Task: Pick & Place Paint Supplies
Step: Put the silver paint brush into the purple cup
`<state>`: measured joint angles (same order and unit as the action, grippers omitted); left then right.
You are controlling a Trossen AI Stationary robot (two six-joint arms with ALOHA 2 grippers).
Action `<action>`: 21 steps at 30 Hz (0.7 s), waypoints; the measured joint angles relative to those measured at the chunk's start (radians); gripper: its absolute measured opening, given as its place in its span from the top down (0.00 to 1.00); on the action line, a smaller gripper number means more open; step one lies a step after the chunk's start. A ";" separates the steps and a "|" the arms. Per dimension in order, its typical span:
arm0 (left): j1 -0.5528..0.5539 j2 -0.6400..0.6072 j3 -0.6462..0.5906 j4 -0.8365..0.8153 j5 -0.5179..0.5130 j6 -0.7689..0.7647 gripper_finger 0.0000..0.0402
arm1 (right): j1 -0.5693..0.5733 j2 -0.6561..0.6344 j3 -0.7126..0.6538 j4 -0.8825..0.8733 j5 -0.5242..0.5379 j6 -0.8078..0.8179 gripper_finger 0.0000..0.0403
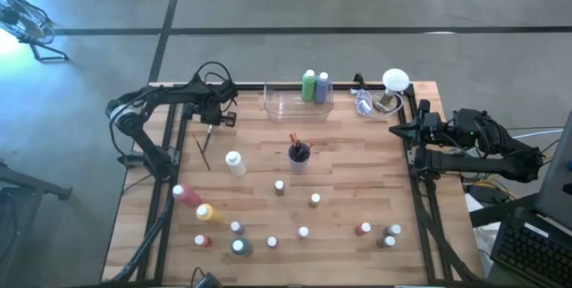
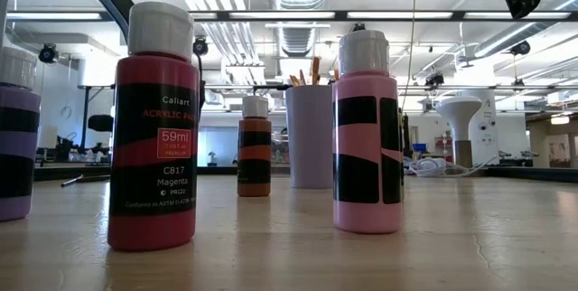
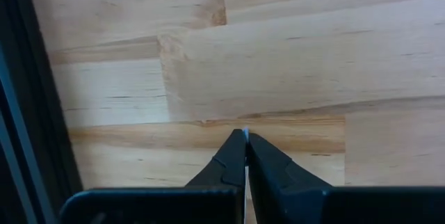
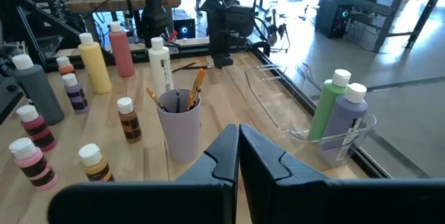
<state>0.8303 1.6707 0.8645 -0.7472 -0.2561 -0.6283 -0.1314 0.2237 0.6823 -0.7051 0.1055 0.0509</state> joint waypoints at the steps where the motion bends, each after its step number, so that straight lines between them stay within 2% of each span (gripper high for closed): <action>1: 0.000 -0.010 0.002 -0.001 0.000 0.000 0.99 | 0.000 0.000 0.000 0.000 0.000 0.000 0.98; 7: -0.012 -0.085 0.033 0.030 0.025 0.007 0.99 | 0.000 0.000 0.000 0.000 0.000 -0.001 0.98; 13: -0.047 -0.181 0.068 0.081 0.098 0.031 0.99 | 0.000 0.000 0.000 0.000 0.000 0.000 0.98; 21: -0.129 -0.325 0.102 0.281 0.176 0.064 0.99 | 0.000 0.000 0.000 0.000 0.000 0.000 0.98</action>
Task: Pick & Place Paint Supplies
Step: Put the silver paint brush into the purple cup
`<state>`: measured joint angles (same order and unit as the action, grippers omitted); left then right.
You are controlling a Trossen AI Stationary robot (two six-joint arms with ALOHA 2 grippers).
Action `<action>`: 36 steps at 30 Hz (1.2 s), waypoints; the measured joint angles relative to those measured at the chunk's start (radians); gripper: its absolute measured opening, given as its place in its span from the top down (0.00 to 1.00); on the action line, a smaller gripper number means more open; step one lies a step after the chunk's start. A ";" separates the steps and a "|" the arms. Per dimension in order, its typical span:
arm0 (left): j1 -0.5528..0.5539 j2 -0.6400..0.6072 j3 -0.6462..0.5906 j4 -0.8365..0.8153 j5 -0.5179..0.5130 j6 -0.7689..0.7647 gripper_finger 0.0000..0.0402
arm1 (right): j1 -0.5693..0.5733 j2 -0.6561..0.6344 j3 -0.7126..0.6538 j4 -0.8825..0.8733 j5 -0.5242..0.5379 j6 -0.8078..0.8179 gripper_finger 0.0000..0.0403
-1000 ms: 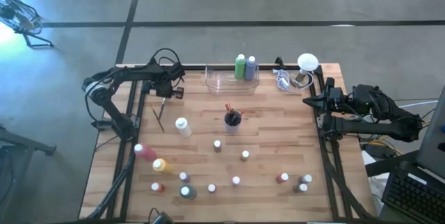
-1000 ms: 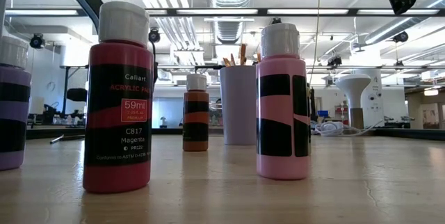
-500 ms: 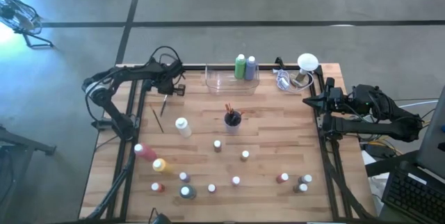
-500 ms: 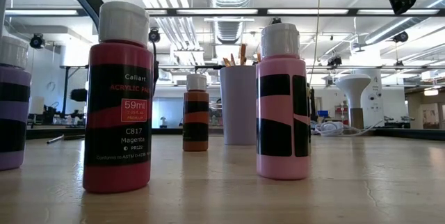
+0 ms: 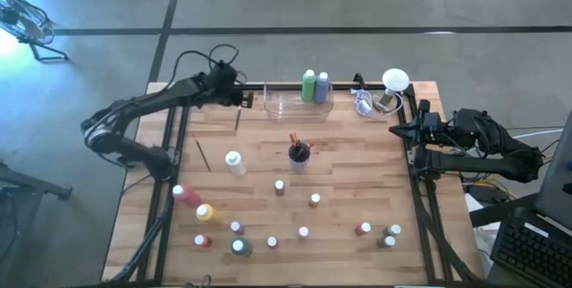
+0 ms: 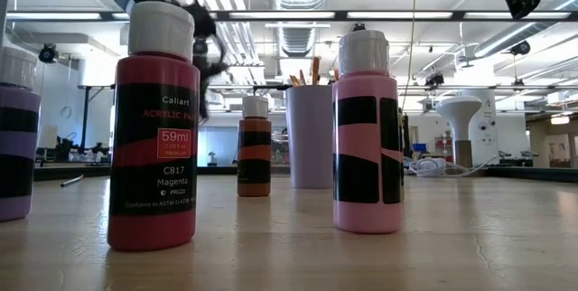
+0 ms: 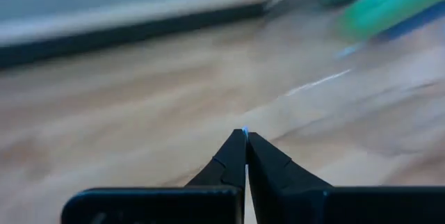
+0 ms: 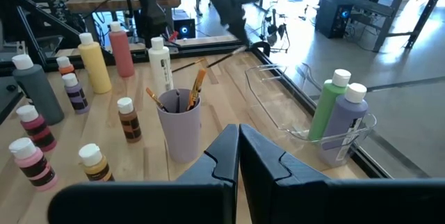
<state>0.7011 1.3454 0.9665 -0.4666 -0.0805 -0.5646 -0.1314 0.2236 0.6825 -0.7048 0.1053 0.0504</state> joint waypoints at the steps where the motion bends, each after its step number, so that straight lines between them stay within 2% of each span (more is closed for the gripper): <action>1: -0.012 -0.016 0.001 0.031 0.015 0.011 0.99 | 0.000 0.000 0.000 0.000 0.000 0.001 0.98; 7: -0.113 -0.085 -0.004 0.302 0.151 0.090 0.98 | 0.000 0.000 0.000 0.000 0.000 0.000 0.98; 14: -0.253 -0.089 -0.002 0.596 0.266 0.224 0.98 | 0.000 0.000 0.000 0.000 0.000 0.001 0.98; 18: -0.313 -0.089 -0.004 0.701 0.331 0.283 0.98 | 0.000 0.000 0.000 0.000 0.000 0.000 0.98; 26: -0.419 -0.068 -0.005 0.801 0.350 0.385 0.98 | 0.000 0.000 0.000 0.000 0.000 0.000 0.98; 36: -0.487 0.078 -0.006 0.931 0.350 0.468 0.98 | 0.000 0.000 0.000 0.000 0.000 0.000 0.98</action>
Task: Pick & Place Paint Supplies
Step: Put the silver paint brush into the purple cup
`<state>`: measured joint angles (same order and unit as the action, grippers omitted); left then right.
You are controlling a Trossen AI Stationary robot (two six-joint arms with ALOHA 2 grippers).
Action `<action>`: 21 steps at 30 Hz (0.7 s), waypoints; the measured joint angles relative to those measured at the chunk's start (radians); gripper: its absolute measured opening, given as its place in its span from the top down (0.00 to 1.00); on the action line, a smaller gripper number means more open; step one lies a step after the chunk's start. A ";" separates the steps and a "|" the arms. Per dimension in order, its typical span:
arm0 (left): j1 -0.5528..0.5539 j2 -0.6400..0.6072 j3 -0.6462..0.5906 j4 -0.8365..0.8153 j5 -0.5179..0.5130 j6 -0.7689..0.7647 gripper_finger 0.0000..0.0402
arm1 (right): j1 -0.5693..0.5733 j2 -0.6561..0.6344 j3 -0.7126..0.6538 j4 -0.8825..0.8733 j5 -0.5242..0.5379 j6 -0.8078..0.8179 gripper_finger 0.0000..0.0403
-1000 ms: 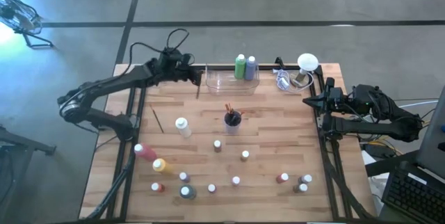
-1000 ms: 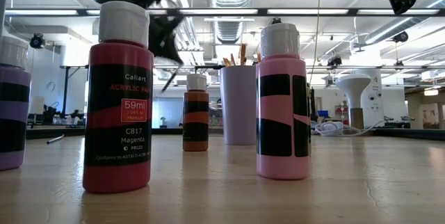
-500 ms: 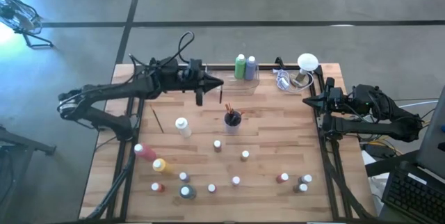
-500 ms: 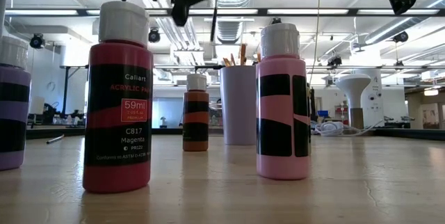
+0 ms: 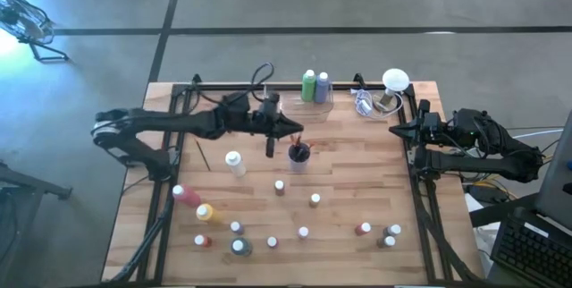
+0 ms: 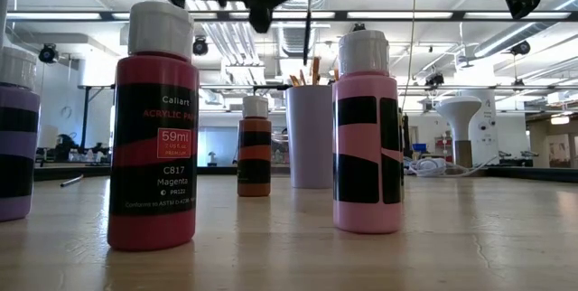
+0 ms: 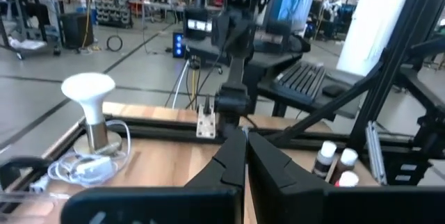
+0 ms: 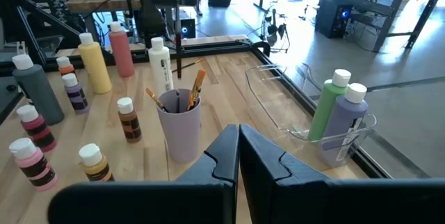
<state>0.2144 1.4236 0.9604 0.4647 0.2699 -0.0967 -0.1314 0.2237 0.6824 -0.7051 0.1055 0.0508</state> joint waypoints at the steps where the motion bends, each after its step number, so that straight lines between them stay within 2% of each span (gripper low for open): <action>1: -0.001 0.017 0.000 0.007 0.000 0.001 0.98 | 0.000 0.000 0.000 0.000 0.000 0.000 0.98; 7: -0.001 0.103 -0.001 0.042 0.024 0.001 0.98 | 0.000 0.000 0.000 0.000 0.000 -0.001 0.98; 21: -0.003 0.216 -0.011 0.024 0.033 -0.022 0.98 | 0.000 0.000 0.000 0.000 0.000 -0.001 0.98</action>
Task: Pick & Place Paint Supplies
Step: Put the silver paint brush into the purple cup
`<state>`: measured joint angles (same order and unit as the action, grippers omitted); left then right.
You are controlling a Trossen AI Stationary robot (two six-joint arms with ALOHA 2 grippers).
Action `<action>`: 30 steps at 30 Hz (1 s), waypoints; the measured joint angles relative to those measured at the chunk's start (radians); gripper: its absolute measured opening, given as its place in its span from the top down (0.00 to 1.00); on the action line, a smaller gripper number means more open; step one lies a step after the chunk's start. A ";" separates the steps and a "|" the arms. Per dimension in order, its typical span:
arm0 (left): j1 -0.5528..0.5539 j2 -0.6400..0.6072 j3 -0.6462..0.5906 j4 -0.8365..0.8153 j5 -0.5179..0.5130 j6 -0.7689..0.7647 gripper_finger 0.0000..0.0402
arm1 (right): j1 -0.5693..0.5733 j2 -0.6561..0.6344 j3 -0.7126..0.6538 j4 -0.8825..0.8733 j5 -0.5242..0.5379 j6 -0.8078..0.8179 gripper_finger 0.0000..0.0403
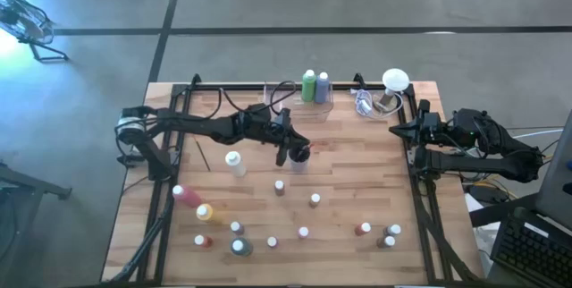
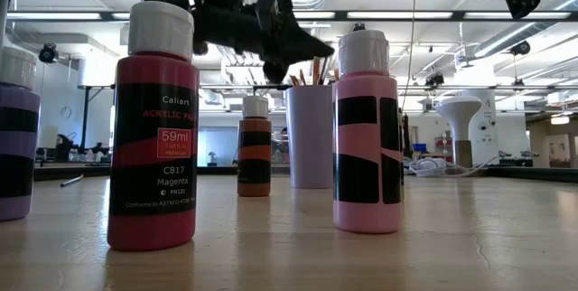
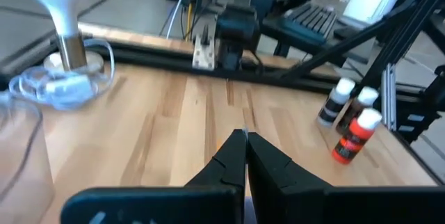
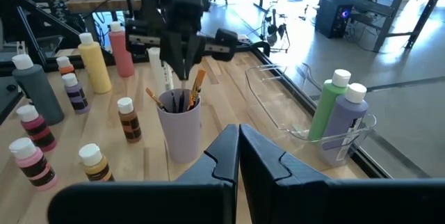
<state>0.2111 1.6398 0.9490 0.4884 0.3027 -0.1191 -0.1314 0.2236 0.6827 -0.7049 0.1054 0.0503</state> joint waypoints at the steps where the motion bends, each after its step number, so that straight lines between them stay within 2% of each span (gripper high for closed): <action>1: 0.000 0.004 -0.004 0.000 0.000 -0.002 0.98 | 0.000 0.000 0.000 0.000 0.000 0.001 0.98; 23: 0.000 -0.004 -0.018 -0.010 -0.014 -0.014 0.98 | 0.000 0.000 0.000 0.000 0.000 0.001 0.98; 30: 0.000 -0.004 -0.018 -0.070 -0.014 -0.015 0.91 | 0.000 0.000 0.000 0.000 0.000 0.000 0.98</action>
<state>0.2115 1.6360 0.9306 0.4179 0.2890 -0.1341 -0.1313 0.2235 0.6827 -0.7048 0.1053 0.0498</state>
